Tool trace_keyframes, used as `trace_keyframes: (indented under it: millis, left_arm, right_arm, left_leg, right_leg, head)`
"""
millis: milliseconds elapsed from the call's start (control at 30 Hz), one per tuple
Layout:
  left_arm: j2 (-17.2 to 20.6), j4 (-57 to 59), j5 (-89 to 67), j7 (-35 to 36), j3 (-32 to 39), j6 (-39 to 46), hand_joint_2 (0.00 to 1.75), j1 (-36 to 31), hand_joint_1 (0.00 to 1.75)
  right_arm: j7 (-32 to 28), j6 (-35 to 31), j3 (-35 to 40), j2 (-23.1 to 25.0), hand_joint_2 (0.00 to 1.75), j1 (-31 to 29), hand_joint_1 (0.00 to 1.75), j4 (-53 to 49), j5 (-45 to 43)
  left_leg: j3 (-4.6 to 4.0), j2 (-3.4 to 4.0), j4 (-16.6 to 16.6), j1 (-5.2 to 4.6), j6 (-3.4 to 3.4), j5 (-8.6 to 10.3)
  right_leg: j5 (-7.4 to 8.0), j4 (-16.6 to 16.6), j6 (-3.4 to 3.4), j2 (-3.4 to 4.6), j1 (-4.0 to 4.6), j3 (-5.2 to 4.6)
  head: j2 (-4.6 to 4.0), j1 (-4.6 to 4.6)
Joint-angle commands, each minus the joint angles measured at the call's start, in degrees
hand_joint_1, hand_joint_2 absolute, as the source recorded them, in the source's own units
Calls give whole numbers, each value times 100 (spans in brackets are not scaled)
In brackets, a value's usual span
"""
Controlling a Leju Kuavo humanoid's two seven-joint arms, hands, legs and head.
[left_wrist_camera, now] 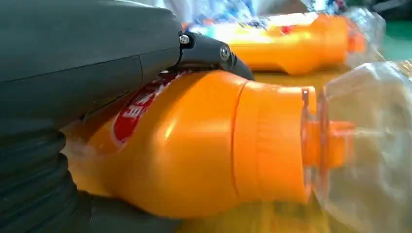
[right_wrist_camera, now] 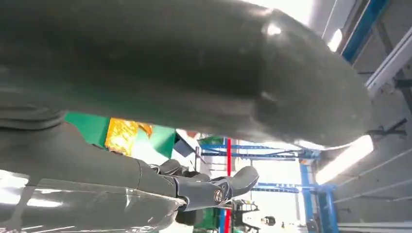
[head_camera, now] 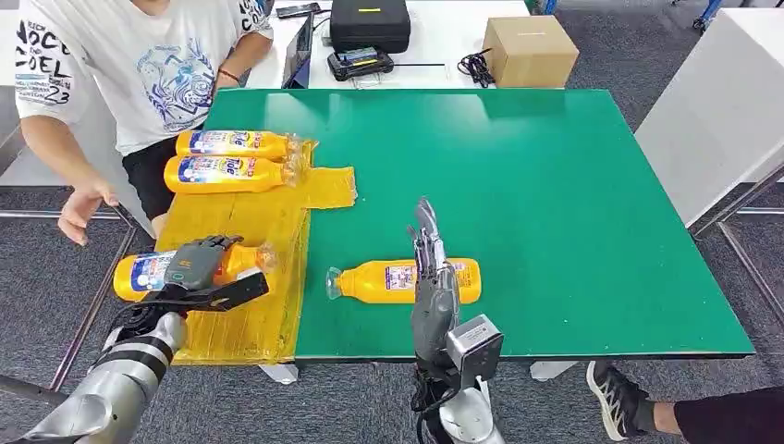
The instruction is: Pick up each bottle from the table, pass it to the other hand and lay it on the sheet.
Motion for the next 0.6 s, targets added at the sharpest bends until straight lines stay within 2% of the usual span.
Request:
trace_keyframes:
  millis: [33,200,233,467,600]
  left_arm:
    - [-89,263,1201,-401,43,-1151,0,205,0]
    - [-82,217,1374,-444,18,-1342,0,232,0]
    - [-79,233,1531,-490,63,-1510,0,231,0]
    - [81,104,3066,-923,290,-3265,0,502,0]
    - [107,4,3394,-995,327,-3424,0,603,0]
  right_arm:
    - [54,31,-116,-14,0,-237,0,634,-57]
    - [76,27,-130,0,0,-250,0,677,-73]
    - [82,26,-131,4,0,-253,0,685,-79]
    - [213,110,-166,144,0,-286,0,806,-89]
    - [210,125,-151,155,0,-313,0,900,-83]
  left_leg:
    - [35,17,-14,5,-8,-6]
    - [43,24,-12,14,-16,-9]
    - [39,1,-11,2,-10,-1]
    - [58,25,-15,11,-18,-2]
    - [82,7,-16,-1,-10,-1]
  right_leg:
    - [1,-17,-12,14,6,33]
    - [2,-21,-21,18,16,41]
    - [0,-14,-13,-5,4,41]
    - [8,-22,-22,22,13,54]
    - [0,-12,-13,11,1,81]
  head:
    - [0,0]
    - [0,-2]
    - [0,0]
    - [0,0]
    - [0,-2]
